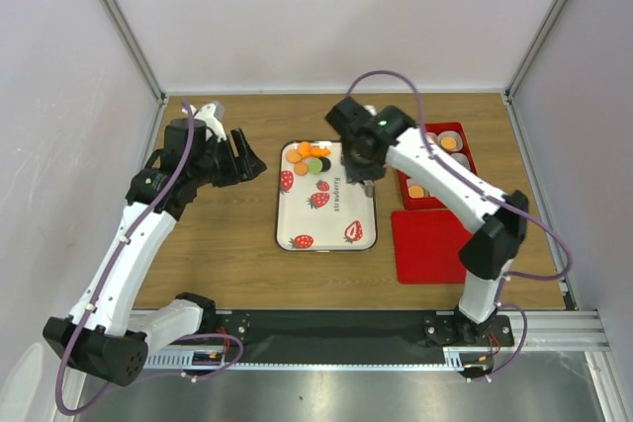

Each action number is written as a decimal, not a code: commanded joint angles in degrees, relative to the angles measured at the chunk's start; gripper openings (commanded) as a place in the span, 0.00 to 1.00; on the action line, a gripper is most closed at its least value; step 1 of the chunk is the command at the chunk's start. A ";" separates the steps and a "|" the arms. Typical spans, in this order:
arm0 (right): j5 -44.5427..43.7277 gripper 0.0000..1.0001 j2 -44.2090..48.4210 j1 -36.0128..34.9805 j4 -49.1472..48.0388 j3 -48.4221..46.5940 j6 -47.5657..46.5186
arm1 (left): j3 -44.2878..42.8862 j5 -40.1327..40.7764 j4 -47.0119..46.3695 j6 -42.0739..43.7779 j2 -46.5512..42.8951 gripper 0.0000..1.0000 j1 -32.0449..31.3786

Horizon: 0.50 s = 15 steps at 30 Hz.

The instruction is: Pack the cookies

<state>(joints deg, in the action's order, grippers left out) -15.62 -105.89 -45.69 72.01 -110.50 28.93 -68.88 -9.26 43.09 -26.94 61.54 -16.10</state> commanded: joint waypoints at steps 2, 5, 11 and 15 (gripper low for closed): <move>-1.96 0.29 9.63 5.52 1.56 5.19 1.83 | 0.42 -2.34 -3.10 -0.40 0.42 0.68 0.45; -2.40 0.29 14.29 9.21 1.64 10.20 2.36 | 0.33 -2.96 -3.45 -0.39 0.86 0.68 0.45; -3.02 0.30 21.32 16.85 2.52 16.80 2.89 | 0.42 -4.19 -3.98 -0.40 1.57 0.68 0.45; -3.02 0.31 24.32 22.04 2.44 20.40 2.19 | 0.85 -4.80 -4.33 -0.48 2.01 0.68 0.45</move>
<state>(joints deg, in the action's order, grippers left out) -17.34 -84.60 -26.33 74.04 -91.59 31.05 -68.49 -12.45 41.08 -26.94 63.37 -16.03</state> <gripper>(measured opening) 0.391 0.678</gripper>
